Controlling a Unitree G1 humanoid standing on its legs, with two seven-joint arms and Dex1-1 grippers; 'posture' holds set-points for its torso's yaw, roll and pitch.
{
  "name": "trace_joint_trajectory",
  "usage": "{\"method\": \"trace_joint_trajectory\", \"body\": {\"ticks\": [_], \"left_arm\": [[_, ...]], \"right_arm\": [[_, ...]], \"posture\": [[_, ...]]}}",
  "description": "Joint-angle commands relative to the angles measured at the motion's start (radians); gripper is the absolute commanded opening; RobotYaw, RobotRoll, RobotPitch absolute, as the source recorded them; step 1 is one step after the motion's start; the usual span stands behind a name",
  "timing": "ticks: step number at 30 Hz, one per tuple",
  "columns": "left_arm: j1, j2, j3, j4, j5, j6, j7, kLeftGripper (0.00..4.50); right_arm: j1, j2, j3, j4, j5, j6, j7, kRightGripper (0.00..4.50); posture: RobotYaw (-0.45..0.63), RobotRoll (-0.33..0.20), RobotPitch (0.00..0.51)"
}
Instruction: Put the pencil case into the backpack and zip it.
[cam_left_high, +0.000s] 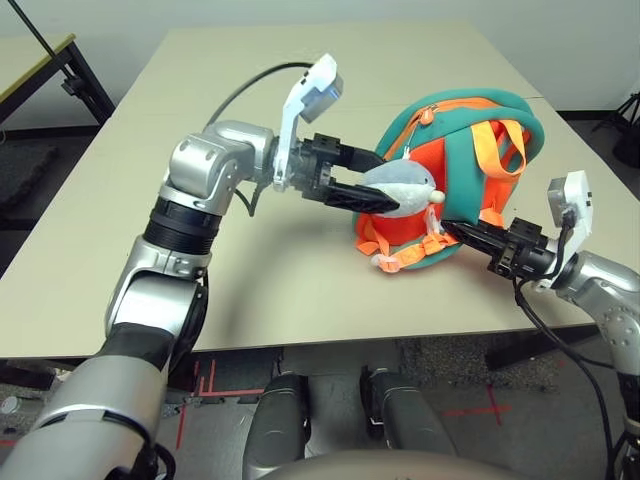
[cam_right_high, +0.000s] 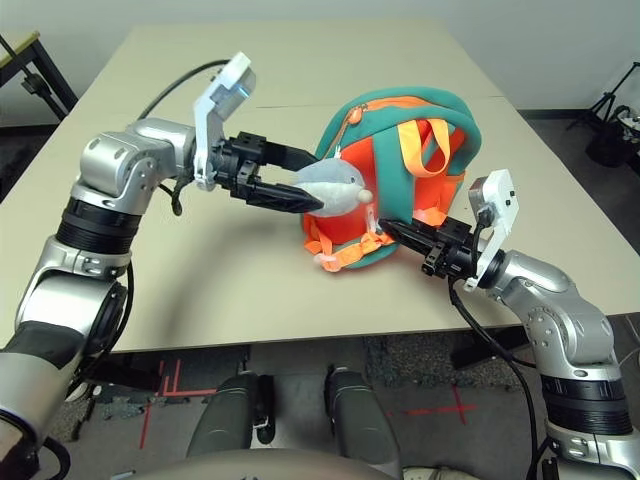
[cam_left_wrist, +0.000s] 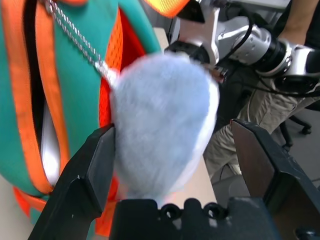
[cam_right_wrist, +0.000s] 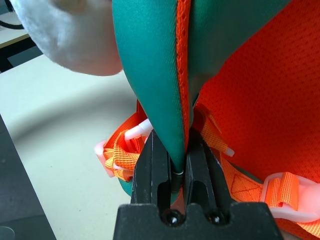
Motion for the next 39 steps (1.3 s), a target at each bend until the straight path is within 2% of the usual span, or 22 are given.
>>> {"method": "trace_joint_trajectory", "body": {"ticks": [1, 3, 9, 11, 12, 20, 27, 33, 37, 39], "left_arm": [[0.015, 0.005, -0.027, 0.03, 0.035, -0.038, 0.004, 3.88], [0.02, 0.001, -0.024, 0.044, 0.039, -0.048, 0.013, 3.21], [0.028, -0.002, -0.012, 0.064, 0.044, -0.066, 0.032, 0.74], [0.028, 0.003, -0.003, 0.065, 0.041, -0.071, 0.037, 0.14], [0.024, 0.007, 0.006, 0.069, 0.04, -0.074, 0.041, 0.0], [-0.05, 0.082, 0.152, 0.171, 0.024, -0.112, 0.094, 0.0], [-0.071, 0.182, 0.201, 0.229, 0.054, -0.145, 0.095, 0.0], [0.024, 0.239, 0.146, 0.175, 0.074, -0.115, 0.067, 0.0], [0.125, 0.211, 0.129, 0.081, 0.025, -0.035, 0.075, 0.0], [0.169, 0.203, 0.106, 0.073, 0.052, -0.047, 0.095, 0.0]], "right_arm": [[0.019, -0.001, -0.003, 0.005, -0.008, -0.005, 0.002, 0.01], [0.022, -0.001, -0.004, 0.006, -0.008, -0.007, 0.002, 0.01], [0.011, -0.003, 0.003, 0.018, -0.01, -0.01, 0.006, 0.01], [0.005, -0.004, 0.006, 0.023, -0.012, -0.009, 0.009, 0.01], [0.003, -0.005, 0.008, 0.026, -0.013, -0.009, 0.011, 0.01], [-0.015, -0.01, 0.012, 0.04, -0.018, -0.006, 0.022, 0.01], [-0.018, -0.013, 0.015, 0.041, -0.021, -0.001, 0.03, 0.01], [-0.028, -0.013, 0.021, 0.049, -0.023, 0.002, 0.034, 0.01], [-0.037, -0.009, 0.029, 0.055, -0.026, 0.002, 0.035, 0.01], [-0.042, -0.007, 0.031, 0.057, -0.028, 0.002, 0.037, 0.01]], "posture": [[0.02, 0.0, 0.106], [0.02, 0.0, 0.107], [0.03, 0.0, 0.107], [0.04, 0.0, 0.106], [0.04, 0.0, 0.106], [0.04, 0.0, 0.104], [0.05, 0.0, 0.108], [0.06, 0.0, 0.11], [0.07, 0.0, 0.109], [0.07, 0.0, 0.108]]}}
